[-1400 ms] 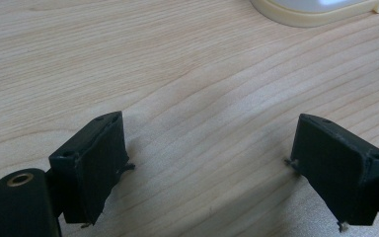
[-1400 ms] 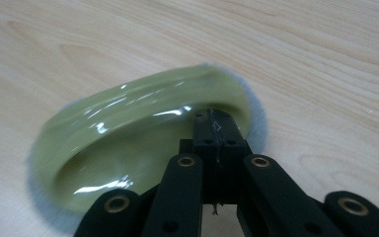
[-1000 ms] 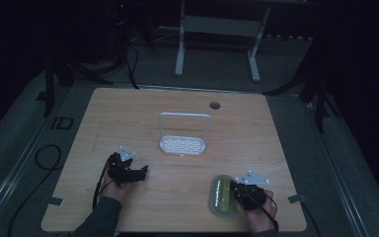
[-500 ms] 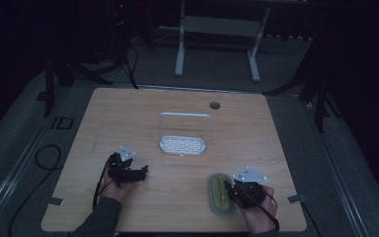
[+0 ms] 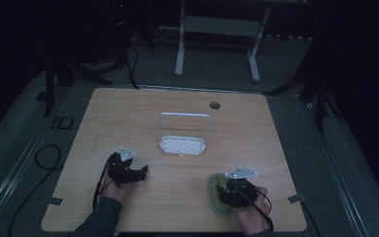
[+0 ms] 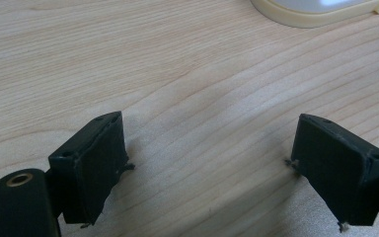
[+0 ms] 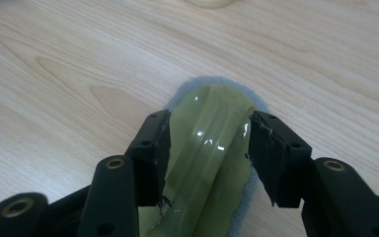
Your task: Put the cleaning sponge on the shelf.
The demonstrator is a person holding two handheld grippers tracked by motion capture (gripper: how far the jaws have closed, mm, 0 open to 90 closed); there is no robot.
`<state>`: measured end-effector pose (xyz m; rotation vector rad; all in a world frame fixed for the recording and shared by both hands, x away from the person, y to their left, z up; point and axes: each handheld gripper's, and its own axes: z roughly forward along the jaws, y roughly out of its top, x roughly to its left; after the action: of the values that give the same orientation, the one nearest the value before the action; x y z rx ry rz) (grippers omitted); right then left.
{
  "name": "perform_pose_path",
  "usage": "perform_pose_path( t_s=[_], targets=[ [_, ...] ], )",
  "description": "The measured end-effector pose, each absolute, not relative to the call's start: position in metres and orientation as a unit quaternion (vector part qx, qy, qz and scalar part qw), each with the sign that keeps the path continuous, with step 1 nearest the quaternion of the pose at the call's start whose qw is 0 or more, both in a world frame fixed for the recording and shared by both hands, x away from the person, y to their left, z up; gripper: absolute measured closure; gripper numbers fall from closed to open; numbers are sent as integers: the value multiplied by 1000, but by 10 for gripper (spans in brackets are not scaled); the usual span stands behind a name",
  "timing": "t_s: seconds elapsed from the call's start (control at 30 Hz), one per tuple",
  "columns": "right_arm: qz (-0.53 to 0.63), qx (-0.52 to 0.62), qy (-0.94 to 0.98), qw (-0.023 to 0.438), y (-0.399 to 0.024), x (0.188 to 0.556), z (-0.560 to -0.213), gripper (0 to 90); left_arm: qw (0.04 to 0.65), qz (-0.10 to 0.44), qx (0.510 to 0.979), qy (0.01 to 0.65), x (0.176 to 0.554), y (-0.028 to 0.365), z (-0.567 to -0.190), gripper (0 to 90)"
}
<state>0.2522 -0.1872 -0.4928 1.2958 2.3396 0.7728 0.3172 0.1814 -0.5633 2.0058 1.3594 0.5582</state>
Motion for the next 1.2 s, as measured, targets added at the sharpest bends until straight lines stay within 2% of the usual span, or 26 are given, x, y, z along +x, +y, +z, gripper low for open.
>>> perform_pose_path(
  t_s=[0.53, 1.2],
  targets=[
    [249, 441, 851, 140, -192, 266, -488, 667, 322, 212, 764, 518, 317, 181, -563, 135],
    [155, 375, 911, 76, -191, 282, -483, 697, 322, 212, 763, 519, 317, 181, -563, 134]
  ],
)
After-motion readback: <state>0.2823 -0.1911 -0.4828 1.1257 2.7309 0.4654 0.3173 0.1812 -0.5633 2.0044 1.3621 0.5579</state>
